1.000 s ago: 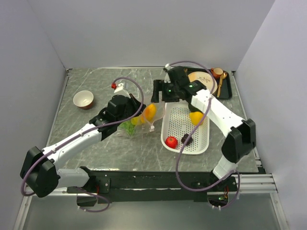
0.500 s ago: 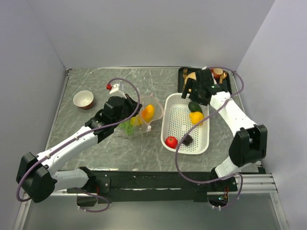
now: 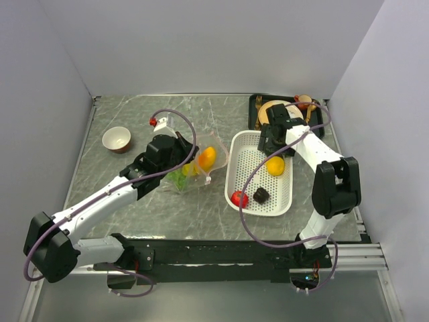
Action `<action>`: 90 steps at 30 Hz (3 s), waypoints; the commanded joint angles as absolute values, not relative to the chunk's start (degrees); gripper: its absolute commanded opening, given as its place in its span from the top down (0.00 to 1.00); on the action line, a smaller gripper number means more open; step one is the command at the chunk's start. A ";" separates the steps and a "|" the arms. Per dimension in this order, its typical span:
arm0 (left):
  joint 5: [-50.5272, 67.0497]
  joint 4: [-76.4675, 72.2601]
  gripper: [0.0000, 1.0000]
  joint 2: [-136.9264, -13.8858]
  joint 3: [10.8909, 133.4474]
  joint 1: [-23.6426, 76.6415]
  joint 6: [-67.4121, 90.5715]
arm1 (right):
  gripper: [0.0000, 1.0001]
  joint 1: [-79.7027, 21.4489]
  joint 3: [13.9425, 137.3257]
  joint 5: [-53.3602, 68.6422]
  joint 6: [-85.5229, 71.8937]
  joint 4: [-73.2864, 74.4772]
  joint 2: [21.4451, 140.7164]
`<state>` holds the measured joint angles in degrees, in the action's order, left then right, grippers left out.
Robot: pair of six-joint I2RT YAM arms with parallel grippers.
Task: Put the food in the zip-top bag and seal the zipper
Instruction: Pick up the fake fruit from the bin, then place the fake fruit in the zipper food storage bag.
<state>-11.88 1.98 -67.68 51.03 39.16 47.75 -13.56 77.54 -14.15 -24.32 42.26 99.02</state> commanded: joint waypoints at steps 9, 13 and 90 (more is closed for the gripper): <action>-11.42 0.79 0.99 -69.17 52.21 39.37 47.64 | 0.06 -12.22 76.03 -12.48 -20.57 42.45 104.67; -11.34 0.44 0.99 -69.26 51.94 39.37 47.72 | 0.10 -12.04 76.11 -8.88 -20.04 41.66 104.85; -13.97 2.54 0.99 -66.54 54.14 39.90 47.46 | 0.38 -34.98 95.72 21.96 -17.23 35.69 99.85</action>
